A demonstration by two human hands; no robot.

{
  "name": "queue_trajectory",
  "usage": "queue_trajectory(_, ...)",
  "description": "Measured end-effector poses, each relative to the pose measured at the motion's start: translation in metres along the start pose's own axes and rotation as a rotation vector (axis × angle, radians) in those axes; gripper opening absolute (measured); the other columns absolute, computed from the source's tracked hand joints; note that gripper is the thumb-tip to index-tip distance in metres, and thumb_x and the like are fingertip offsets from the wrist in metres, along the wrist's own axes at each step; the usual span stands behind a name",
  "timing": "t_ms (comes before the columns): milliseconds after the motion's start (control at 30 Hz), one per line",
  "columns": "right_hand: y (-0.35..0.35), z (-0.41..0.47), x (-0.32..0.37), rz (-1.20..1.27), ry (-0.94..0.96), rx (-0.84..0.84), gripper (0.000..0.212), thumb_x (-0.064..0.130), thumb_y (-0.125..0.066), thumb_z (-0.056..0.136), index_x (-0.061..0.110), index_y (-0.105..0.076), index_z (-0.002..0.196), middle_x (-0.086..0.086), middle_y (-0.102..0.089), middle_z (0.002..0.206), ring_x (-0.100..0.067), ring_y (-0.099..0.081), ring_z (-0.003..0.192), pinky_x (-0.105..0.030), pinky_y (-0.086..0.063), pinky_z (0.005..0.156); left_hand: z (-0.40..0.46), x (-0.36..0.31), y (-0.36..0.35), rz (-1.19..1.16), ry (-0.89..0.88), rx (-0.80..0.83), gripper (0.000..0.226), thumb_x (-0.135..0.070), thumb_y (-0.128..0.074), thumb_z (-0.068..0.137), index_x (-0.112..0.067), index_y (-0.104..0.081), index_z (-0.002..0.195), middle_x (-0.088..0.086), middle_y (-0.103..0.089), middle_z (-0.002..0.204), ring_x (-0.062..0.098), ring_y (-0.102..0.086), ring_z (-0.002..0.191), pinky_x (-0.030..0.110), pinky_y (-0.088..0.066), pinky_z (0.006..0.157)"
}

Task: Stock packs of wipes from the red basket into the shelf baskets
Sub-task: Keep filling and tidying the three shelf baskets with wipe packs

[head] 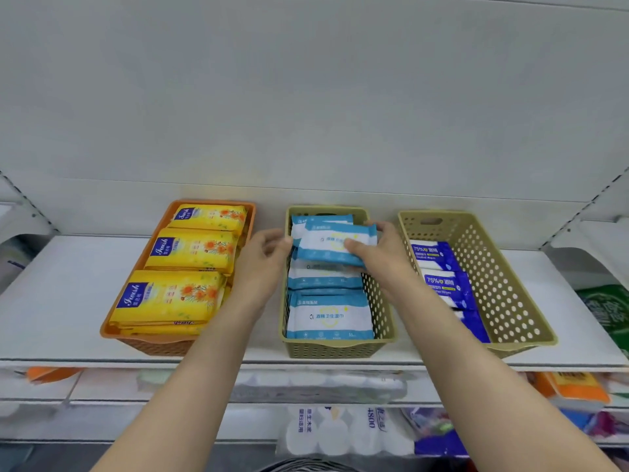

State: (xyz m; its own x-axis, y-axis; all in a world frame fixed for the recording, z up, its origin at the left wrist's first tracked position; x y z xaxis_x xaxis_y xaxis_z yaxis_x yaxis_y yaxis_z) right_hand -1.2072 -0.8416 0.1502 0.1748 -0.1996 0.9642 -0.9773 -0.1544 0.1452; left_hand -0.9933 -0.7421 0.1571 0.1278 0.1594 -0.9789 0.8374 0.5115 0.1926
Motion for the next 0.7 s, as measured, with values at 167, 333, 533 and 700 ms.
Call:
queue_trajectory(167,-0.024,-0.005,-0.004,-0.500,0.195,0.042,0.053,0.027,-0.072,0.089,0.028,-0.047,0.135,-0.001,-0.056,0.128,-0.018,-0.057,0.107,-0.029,-0.050,0.086,-0.003,0.010,-0.004,0.066,-0.013,-0.003,0.036,-0.032,-0.058,0.099,-0.020,-0.056,0.132,-0.008,-0.059,0.127,0.008,-0.055,0.116,0.013,-0.042,0.073)
queue_trajectory(333,-0.035,-0.011,0.016,-1.041,0.481,-0.128,0.072,0.042,-0.068,0.089,0.026,-0.033,0.150,-0.006,-0.032,0.152,-0.025,-0.029,0.141,-0.037,-0.031,0.111,-0.007,0.025,-0.012,0.078,0.003,0.049,0.036,-0.034,-0.055,0.100,-0.023,-0.054,0.135,-0.008,-0.059,0.131,0.008,-0.057,0.118,0.015,-0.048,0.074)
queue_trajectory(533,-0.071,0.006,0.005,-1.181,0.524,0.094,0.062,0.053,-0.016,0.104,0.030,0.000,0.159,0.001,0.015,0.166,-0.018,0.022,0.150,-0.045,0.008,0.123,-0.015,0.035,-0.030,0.043,0.010,0.151,0.051,-0.042,-0.045,0.103,-0.033,-0.033,0.151,-0.008,-0.053,0.142,0.005,-0.059,0.114,0.026,-0.055,0.083)
queue_trajectory(700,-0.072,0.024,-0.023,-1.251,0.380,0.206,0.063,0.055,-0.012,0.104,0.029,0.004,0.159,0.001,0.016,0.166,-0.016,0.020,0.151,-0.044,0.008,0.123,-0.013,0.040,-0.030,0.069,0.026,0.162,0.055,-0.042,-0.043,0.103,-0.034,-0.027,0.155,-0.005,-0.049,0.148,0.006,-0.055,0.116,0.018,-0.050,0.078)
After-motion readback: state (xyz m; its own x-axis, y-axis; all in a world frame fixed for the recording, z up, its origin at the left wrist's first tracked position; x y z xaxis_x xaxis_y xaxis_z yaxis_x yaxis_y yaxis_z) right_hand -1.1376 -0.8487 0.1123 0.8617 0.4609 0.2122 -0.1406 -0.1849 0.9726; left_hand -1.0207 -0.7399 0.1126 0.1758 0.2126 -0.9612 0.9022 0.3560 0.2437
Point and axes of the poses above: each hand's wrist, its own z-axis towards the middle knuckle, its own y-axis out of the back of the hand, x = y × z, the point moved 9 cm from there along z, towards the middle knuckle
